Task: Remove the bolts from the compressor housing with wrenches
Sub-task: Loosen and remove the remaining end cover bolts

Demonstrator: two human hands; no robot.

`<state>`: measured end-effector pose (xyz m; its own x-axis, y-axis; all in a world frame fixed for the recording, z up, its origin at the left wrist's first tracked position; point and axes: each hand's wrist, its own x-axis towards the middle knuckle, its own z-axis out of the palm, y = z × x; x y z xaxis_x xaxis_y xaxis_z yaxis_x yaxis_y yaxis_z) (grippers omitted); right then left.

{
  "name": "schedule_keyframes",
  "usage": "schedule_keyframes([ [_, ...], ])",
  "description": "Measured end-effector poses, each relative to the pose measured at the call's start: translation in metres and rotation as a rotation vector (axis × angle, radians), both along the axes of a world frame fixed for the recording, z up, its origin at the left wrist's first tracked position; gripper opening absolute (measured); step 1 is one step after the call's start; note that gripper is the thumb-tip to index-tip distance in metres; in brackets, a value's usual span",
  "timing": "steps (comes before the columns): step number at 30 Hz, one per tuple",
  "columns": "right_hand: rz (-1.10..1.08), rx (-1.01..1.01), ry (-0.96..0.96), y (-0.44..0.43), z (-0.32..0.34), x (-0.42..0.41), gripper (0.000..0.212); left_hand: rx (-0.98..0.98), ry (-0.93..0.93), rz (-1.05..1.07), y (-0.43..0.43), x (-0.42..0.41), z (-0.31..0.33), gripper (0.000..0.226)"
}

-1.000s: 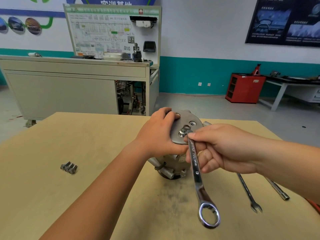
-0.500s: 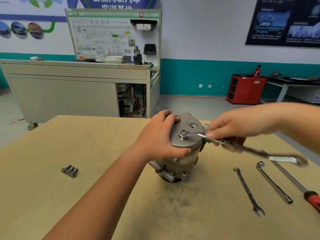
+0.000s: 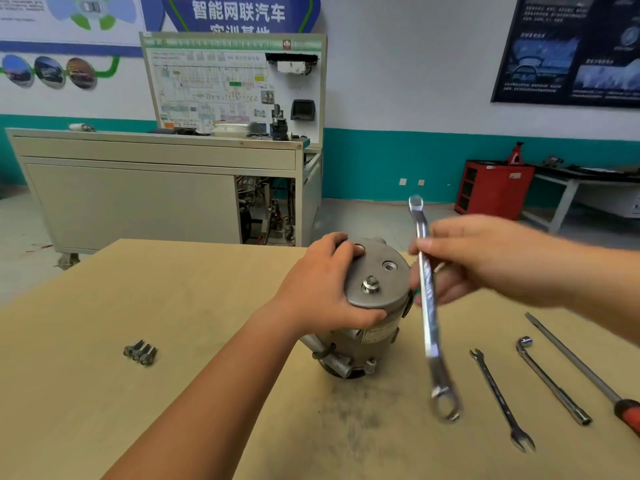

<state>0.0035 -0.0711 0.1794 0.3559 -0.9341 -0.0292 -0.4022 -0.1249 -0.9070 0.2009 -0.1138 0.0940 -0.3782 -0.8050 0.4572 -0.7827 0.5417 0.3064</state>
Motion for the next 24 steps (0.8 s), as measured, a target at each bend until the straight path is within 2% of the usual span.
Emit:
schedule_keyframes([
  [2,0.03,0.191,-0.209,0.02,-0.017,0.013,0.02,0.002,0.007,-0.002,0.001,-0.001,0.001,0.094],
  [4,0.073,0.3,-0.305,0.031,-0.029,0.024,0.026,0.007,0.021,-0.001,0.003,-0.003,0.002,0.101],
  [9,0.075,0.405,-0.331,0.035,-0.041,0.036,0.019,0.007,0.022,-0.005,0.003,-0.002,0.002,0.092],
  [16,0.015,0.381,-0.349,0.027,-0.036,0.04,0.02,0.004,0.025,-0.005,0.002,-0.001,0.002,0.093],
  [19,0.074,0.37,-0.257,0.025,-0.039,0.038,0.023,-0.005,0.009,-0.012,0.002,-0.001,0.003,0.1],
  [21,0.145,0.378,-0.123,0.021,-0.037,0.033,0.025,-0.013,0.012,-0.014,0.003,-0.001,0.003,0.103],
  [24,0.25,0.311,0.296,0.004,-0.017,0.015,0.029,-0.001,0.022,-0.013,0.003,0.001,0.001,0.095],
])
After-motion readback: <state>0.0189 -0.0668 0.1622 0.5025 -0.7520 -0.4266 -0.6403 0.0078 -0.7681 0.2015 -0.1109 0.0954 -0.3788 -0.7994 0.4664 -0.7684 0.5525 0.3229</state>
